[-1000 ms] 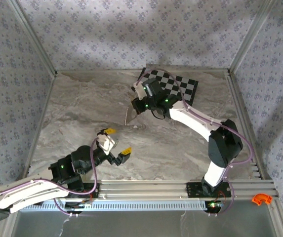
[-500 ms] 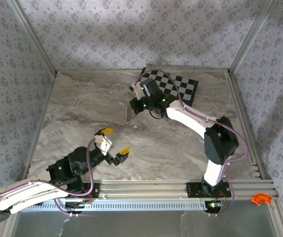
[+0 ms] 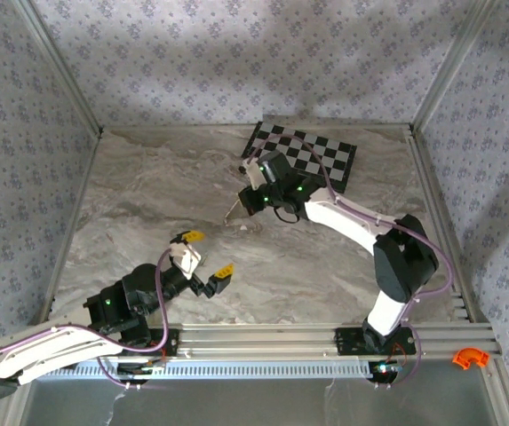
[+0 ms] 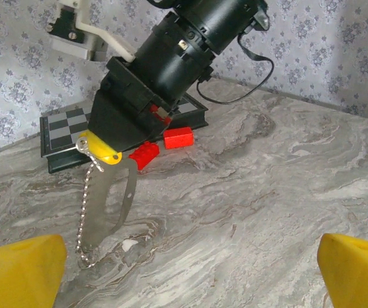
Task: Put the keys on the keyring
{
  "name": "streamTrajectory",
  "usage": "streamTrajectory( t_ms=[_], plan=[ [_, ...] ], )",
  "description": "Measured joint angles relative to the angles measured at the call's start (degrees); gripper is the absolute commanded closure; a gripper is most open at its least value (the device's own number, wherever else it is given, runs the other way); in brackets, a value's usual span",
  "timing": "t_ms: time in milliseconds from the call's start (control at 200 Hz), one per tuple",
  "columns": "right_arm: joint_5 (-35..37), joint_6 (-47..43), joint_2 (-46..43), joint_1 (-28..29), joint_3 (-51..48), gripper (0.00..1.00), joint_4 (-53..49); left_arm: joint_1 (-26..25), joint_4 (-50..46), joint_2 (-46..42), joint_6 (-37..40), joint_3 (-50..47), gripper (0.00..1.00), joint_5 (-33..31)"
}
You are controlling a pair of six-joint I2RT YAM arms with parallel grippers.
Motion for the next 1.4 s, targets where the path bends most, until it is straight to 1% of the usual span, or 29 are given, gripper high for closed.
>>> streamTrajectory(
  t_ms=[230, 415, 795, 1144, 1404],
  plan=[
    [-2.0, 0.0, -2.5, 0.2, -3.8, 1.00, -0.6, 0.0, 0.0, 0.0, 0.2, 0.0, 0.01, 0.0],
    [-2.7, 0.5, -4.0, 0.6, -9.0, 1.00, -1.0, 0.0, 0.0, 0.0, 0.2, 0.0, 0.01, 0.0],
    [-4.7, 4.3, -7.4, 1.4, -17.3, 1.00, 0.0, 0.0, -0.3, 0.3, 0.9, 0.0, 0.00, 0.0],
    [-5.6, 6.4, -8.4, 2.6, -23.6, 1.00, 0.3, 0.0, -0.4, 2.6, 1.3, 0.2, 0.01, 0.0],
    [-6.0, 7.9, -9.1, 3.4, -26.7, 1.00, 1.0, 0.0, -0.4, 2.7, 1.5, 1.1, 0.00, 0.1]
  ],
)
